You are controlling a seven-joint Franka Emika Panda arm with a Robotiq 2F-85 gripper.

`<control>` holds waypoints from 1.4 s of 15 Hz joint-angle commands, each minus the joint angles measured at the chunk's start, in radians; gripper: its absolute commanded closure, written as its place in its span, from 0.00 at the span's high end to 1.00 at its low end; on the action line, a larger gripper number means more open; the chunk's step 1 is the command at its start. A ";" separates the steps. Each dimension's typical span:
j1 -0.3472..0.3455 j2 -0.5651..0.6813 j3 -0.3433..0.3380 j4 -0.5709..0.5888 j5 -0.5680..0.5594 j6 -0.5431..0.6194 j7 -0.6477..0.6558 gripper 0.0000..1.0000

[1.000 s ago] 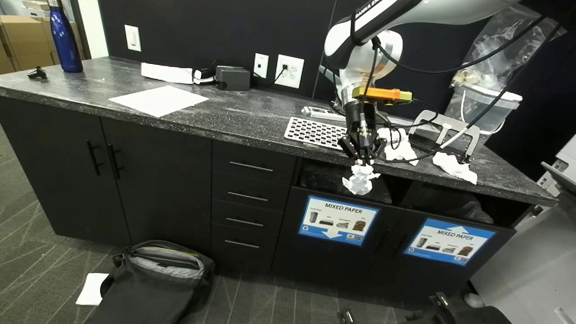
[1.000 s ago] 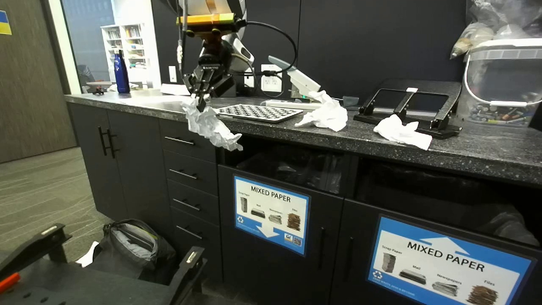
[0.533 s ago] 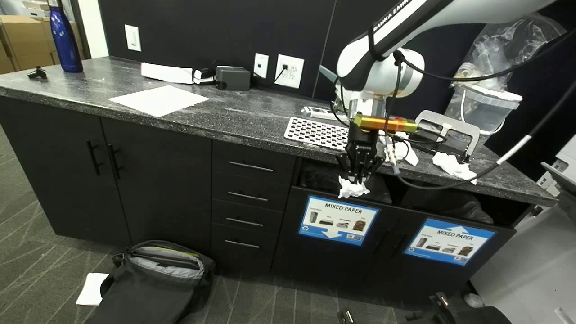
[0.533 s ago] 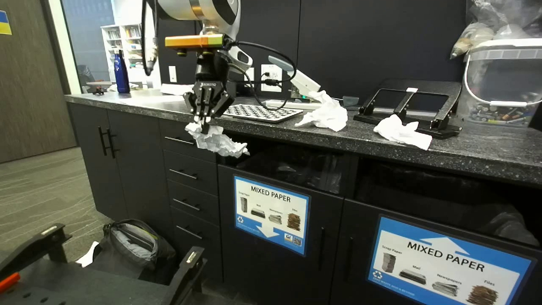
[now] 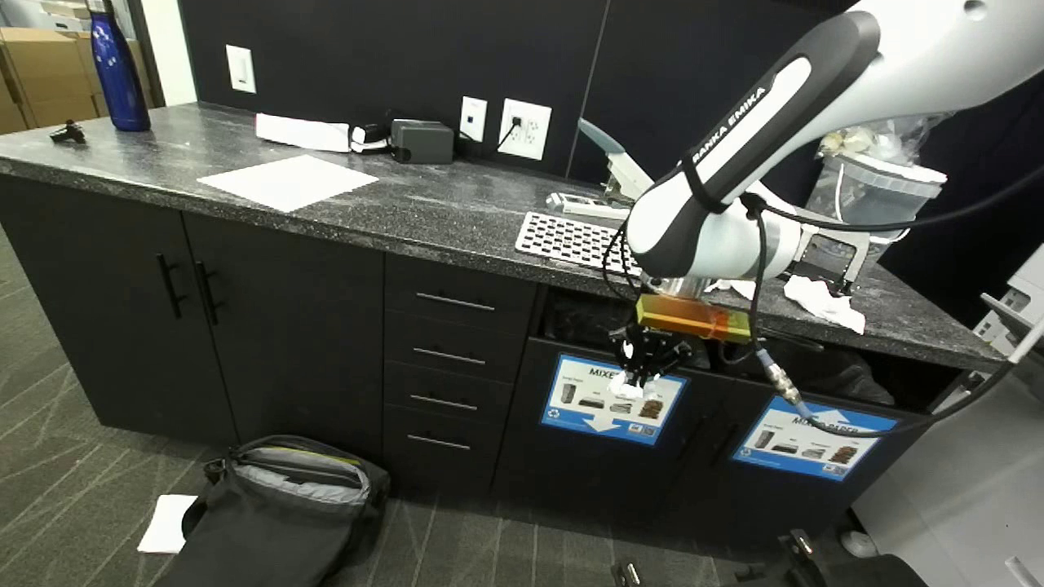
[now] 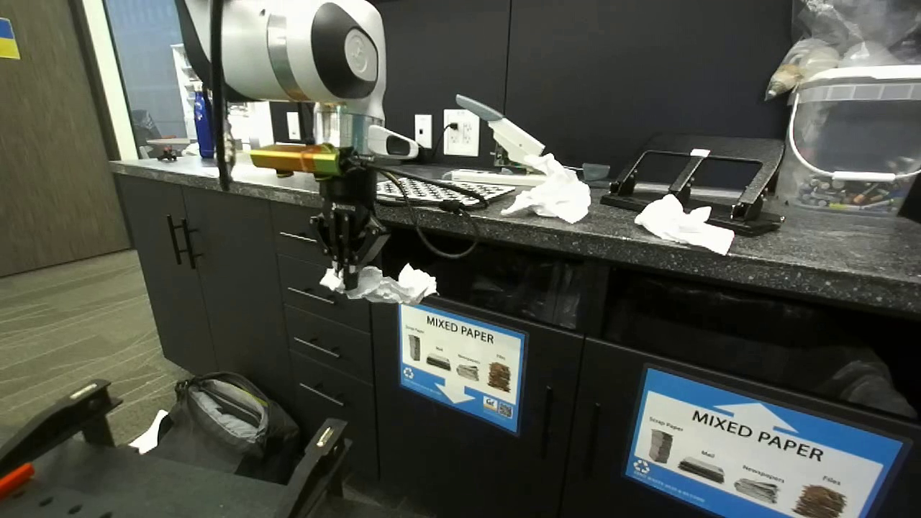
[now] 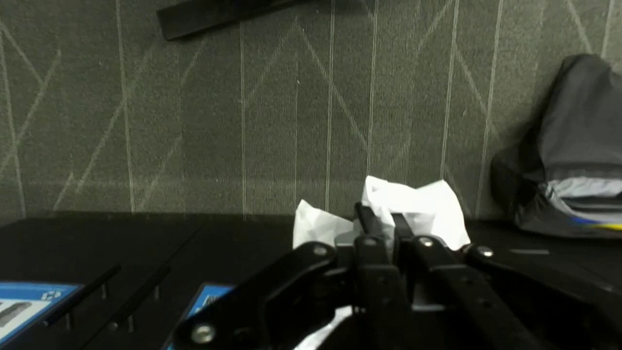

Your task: Pick up the papers from the counter and throw them in the bin

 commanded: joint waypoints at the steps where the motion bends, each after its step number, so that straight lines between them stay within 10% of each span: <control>1: 0.038 0.012 -0.051 -0.075 -0.080 0.277 0.077 0.08; 8: 0.229 0.274 -0.308 0.015 -0.010 0.757 0.099 0.08; 21: 0.216 0.674 -0.242 0.401 0.408 1.065 -0.083 0.08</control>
